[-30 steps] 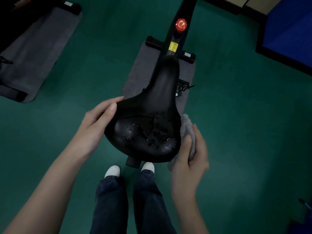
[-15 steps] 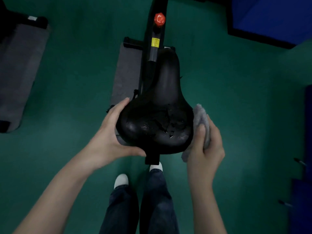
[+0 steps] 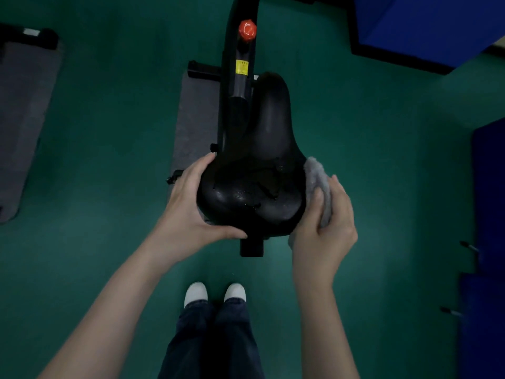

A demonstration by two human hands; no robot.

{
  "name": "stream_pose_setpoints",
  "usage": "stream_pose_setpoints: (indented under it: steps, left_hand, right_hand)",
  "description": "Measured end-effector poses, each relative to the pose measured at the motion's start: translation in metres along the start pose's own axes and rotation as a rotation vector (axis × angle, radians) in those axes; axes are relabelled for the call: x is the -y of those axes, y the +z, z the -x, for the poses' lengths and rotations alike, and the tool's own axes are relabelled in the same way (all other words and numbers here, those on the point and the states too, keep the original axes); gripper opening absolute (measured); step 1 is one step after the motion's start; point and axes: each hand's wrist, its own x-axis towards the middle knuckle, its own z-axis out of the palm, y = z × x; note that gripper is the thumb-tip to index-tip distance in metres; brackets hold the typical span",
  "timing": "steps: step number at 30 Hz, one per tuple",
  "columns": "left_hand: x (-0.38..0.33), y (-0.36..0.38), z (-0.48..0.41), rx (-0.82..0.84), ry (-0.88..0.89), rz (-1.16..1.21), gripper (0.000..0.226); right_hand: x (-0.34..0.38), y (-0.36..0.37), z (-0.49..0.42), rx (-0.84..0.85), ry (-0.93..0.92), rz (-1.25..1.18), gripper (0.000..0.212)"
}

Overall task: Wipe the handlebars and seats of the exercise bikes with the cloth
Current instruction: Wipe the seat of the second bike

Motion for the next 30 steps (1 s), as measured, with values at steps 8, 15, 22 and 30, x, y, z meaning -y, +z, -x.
stream_pose_setpoints:
  steps: [8,15,22,30]
  left_hand:
    - [-0.003,0.002,-0.001,-0.022,-0.004,-0.006,0.116]
    - [-0.004,0.002,0.000,-0.014,-0.017,0.015,0.116]
    - [0.000,0.001,-0.001,0.006,-0.047,0.012,0.123]
    - [0.003,0.004,-0.003,-0.022,-0.017,0.056,0.122]
  right_hand:
    - [0.019,0.009,-0.005,0.360,-0.385,0.105,0.024]
    - [0.015,-0.002,-0.021,0.224,-0.069,0.054,0.026]
    - [0.026,0.010,-0.044,0.317,-0.106,0.102,0.022]
    - [0.045,0.024,-0.020,0.488,-0.408,0.137,0.027]
